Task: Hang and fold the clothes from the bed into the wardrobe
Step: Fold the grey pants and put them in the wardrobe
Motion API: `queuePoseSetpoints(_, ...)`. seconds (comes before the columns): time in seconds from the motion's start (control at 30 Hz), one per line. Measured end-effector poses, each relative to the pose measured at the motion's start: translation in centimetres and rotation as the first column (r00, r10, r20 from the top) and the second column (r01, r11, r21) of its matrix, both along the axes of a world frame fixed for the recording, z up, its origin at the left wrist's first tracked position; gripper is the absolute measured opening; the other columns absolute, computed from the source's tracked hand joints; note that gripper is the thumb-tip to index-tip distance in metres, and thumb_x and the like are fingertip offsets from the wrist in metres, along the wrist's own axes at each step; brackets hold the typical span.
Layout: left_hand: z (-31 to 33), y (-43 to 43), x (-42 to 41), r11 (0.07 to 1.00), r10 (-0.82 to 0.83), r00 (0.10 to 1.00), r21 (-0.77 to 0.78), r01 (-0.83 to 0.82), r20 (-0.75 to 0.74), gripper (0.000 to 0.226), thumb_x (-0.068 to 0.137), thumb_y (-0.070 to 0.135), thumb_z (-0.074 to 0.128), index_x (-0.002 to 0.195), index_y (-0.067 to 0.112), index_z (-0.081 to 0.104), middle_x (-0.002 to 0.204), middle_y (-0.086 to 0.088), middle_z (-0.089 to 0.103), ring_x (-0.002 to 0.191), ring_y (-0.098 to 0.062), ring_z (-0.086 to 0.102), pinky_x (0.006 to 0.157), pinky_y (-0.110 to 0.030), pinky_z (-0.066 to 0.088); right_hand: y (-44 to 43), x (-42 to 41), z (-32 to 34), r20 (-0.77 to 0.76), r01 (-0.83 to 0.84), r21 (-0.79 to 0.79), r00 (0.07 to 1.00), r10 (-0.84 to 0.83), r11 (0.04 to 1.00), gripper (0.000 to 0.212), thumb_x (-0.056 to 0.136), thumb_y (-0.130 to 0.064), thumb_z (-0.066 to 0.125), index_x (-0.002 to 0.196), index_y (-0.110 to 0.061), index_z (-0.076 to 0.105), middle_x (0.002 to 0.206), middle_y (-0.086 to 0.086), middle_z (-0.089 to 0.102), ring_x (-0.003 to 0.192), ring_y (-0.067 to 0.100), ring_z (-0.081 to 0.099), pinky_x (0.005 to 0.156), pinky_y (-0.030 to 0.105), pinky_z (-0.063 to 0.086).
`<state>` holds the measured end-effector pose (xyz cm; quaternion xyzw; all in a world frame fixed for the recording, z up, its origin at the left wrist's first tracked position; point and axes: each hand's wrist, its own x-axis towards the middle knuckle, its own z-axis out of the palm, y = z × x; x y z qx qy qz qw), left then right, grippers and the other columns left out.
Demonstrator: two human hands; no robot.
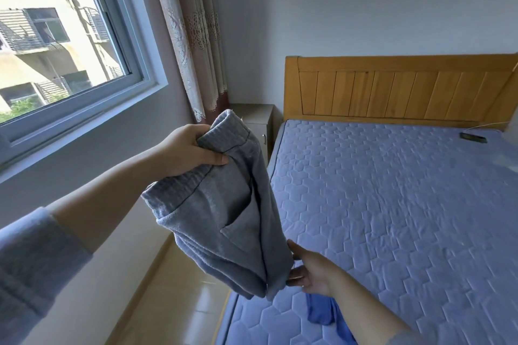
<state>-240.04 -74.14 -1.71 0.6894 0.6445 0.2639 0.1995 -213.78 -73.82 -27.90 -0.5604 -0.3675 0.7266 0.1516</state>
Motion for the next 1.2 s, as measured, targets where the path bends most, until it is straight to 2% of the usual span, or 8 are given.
queuePoseSetpoints(0.1,-0.3,-0.1,0.2,1.0,0.003,1.0,-0.018,-0.002,0.025,0.034,0.073,0.022,0.083,0.105,0.021,0.071,0.096,-0.002,0.073,0.087,-0.017,0.066,0.079,-0.026,0.052,-0.6,-0.7,0.1,-0.194,0.226,0.034,0.957,-0.215,0.974,0.027,0.094,-0.042,0.056,0.092,-0.017,0.066,0.09,0.008,0.065,0.086,0.022,0.057,0.073,0.034,0.041)
queuePoseSetpoints(0.2,-0.8,0.0,-0.3,0.999,0.016,0.998,-0.046,-0.013,0.057,0.027,0.074,0.026,0.082,0.099,0.027,0.072,0.093,0.003,0.073,0.086,-0.016,0.067,0.078,-0.029,0.054,-0.3,-0.3,0.7,-0.329,0.377,0.132,0.889,-0.318,0.917,0.015,0.091,-0.022,0.057,0.076,-0.023,0.055,0.076,0.005,0.048,0.066,0.014,0.047,0.063,0.028,0.036)
queuePoseSetpoints(0.3,-2.2,0.1,-1.2,0.991,0.074,0.991,-0.118,-0.061,0.115,0.014,0.077,0.037,0.078,0.089,0.032,0.071,0.087,0.008,0.073,0.08,-0.014,0.069,0.073,-0.027,0.054,0.0,1.3,1.3,-0.333,0.504,0.248,0.846,-0.416,0.827,0.003,0.093,-0.015,0.061,0.092,-0.016,0.059,0.073,0.0,0.059,0.062,0.01,0.054,0.055,0.023,0.041)
queuePoseSetpoints(0.37,-4.1,-0.1,-1.9,0.98,0.119,0.981,-0.177,-0.092,0.15,0.018,0.08,0.043,0.074,0.089,0.027,0.073,0.087,0.004,0.075,0.081,-0.018,0.071,0.077,-0.032,0.056,0.1,3.2,1.4,-0.297,0.596,0.296,0.8,-0.522,0.746,0.005,0.092,-0.008,0.063,0.097,-0.01,0.062,0.086,0.007,0.064,0.075,0.016,0.058,0.066,0.026,0.047)
queuePoseSetpoints(0.47,-7.8,-0.6,-2.4,0.959,0.151,0.97,-0.267,-0.096,0.191,0.018,0.082,0.039,0.074,0.088,0.022,0.074,0.084,0.001,0.076,0.082,-0.023,0.072,0.077,-0.034,0.057,-0.2,6.6,1.0,-0.152,0.586,0.446,0.795,-0.588,0.677,0.01,0.091,-0.007,0.065,0.101,-0.006,0.067,0.099,0.011,0.066,0.091,0.021,0.059,0.084,0.032,0.045)
queuePoseSetpoints(0.63,-14.5,-1.3,-0.6,0.919,0.138,0.96,-0.393,-0.032,0.244,0.02,0.083,0.029,0.075,0.097,0.015,0.072,0.096,-0.008,0.075,0.092,-0.03,0.07,0.091,-0.048,0.054,-2.7,11.9,-0.4,-0.002,0.517,0.6,0.764,-0.645,0.61,0.012,0.09,-0.003,0.064,0.102,-0.004,0.068,0.082,0.0,0.063,0.072,0.006,0.055,0.061,0.004,0.043)
queuePoseSetpoints(0.87,-23.3,-3.3,5.5,0.862,0.121,0.941,-0.504,0.059,0.316,0.022,0.083,0.024,0.076,0.1,0.012,0.07,0.101,-0.01,0.074,0.099,-0.031,0.069,0.094,-0.048,0.052,-7.7,18.7,-5.0,0.138,0.516,0.577,0.702,-0.699,0.633,0.013,0.089,-0.006,0.067,0.101,-0.005,0.069,0.084,0.004,0.065,0.079,0.017,0.058,0.069,0.019,0.043)
queuePoseSetpoints(1.2,-29.4,-5.3,16.6,0.746,0.08,0.916,-0.633,0.208,0.394,0.022,0.08,0.033,0.078,0.095,0.019,0.071,0.093,-0.002,0.076,0.091,-0.024,0.072,0.089,-0.043,0.056,-15.0,29.0,-9.6,0.236,0.617,0.544,0.538,-0.809,0.569,0.008,0.085,-0.014,0.073,0.09,-0.02,0.071,0.086,-0.004,0.067,0.083,0.013,0.06,0.079,0.024,0.042)
